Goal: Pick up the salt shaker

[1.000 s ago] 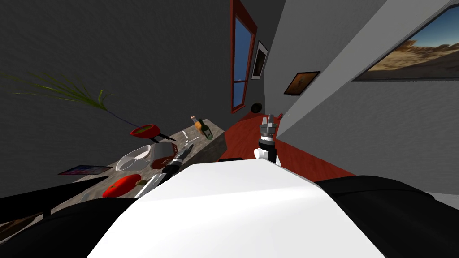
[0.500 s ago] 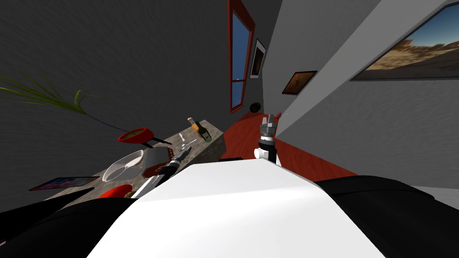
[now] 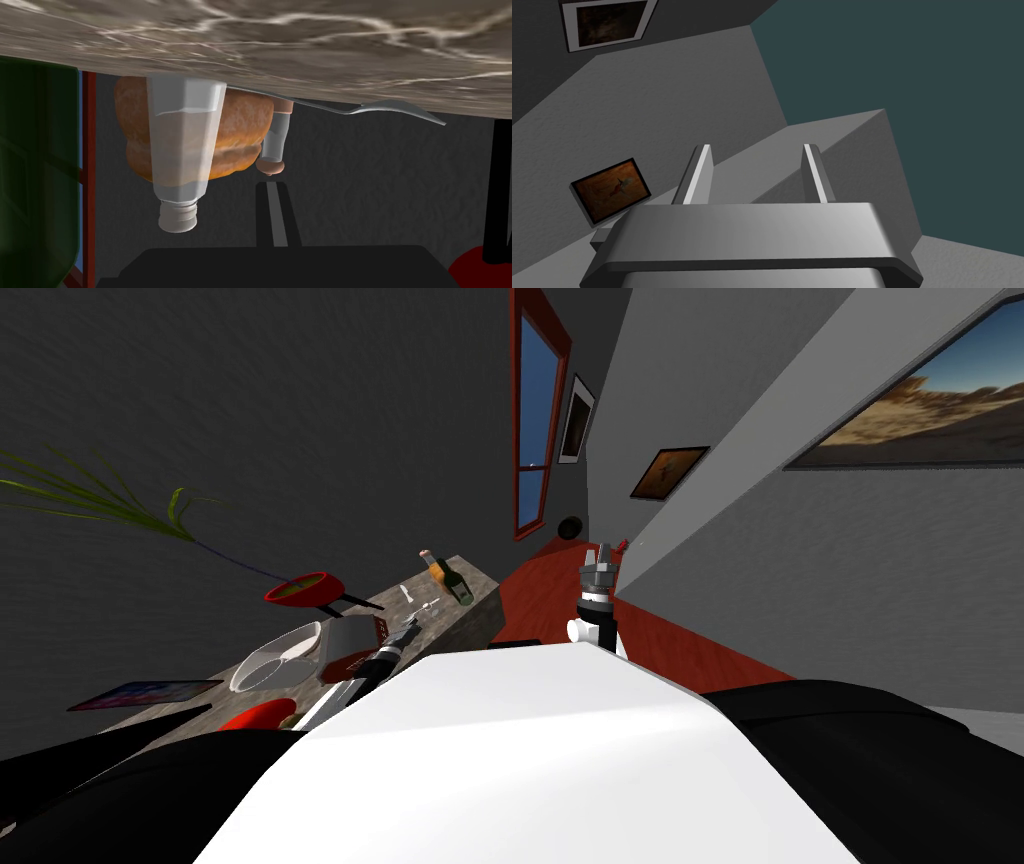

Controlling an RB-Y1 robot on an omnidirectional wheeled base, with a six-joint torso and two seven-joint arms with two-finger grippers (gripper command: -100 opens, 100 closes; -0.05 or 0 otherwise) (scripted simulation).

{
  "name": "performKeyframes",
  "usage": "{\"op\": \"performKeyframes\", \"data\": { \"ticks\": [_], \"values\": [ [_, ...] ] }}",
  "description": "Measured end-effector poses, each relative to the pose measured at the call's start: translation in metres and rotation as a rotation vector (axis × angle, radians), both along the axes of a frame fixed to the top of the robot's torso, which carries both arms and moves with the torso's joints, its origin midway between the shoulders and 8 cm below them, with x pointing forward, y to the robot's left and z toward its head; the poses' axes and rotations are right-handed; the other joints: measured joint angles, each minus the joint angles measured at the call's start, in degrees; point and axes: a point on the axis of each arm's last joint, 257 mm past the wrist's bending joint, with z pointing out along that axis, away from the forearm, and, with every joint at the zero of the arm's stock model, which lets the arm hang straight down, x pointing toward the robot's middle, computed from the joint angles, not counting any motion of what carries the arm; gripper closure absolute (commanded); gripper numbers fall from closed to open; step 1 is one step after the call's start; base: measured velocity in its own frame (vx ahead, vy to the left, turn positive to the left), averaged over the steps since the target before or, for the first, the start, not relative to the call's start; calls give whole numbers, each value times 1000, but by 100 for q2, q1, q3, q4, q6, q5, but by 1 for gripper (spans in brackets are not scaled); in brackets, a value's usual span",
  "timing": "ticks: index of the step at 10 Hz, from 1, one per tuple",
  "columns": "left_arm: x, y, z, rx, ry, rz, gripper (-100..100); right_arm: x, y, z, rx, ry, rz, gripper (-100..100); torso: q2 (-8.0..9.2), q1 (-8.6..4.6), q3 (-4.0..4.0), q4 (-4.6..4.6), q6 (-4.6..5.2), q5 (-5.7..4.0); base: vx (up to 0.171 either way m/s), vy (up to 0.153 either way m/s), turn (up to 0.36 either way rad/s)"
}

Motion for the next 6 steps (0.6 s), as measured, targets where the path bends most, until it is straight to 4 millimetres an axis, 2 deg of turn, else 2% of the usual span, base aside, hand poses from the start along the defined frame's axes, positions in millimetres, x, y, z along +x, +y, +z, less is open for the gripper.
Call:
{"op": "performKeyframes", "data": {
  "ticks": [1,2,4,6],
  "values": [
    [0,0,0,0,0,0,0,0,0,0,0,0,0,0,0,-1,0,0,0,0,0,0,0],
    [0,0,0,0,0,0,-100,0,0,0,0,0,0,0,-1,-1,0,0,0,0,-146,-36,36],
    [-4,-8,-4,11,25,-35,-100,0,0,0,0,0,0,0,77,-24,43,16,-2,-5,-228,-73,30],
    [-7,-13,-8,18,45,-63,-100,0,0,0,0,0,0,0,81,-33,47,18,-2,-7,-228,-74,35]
  ]
}}
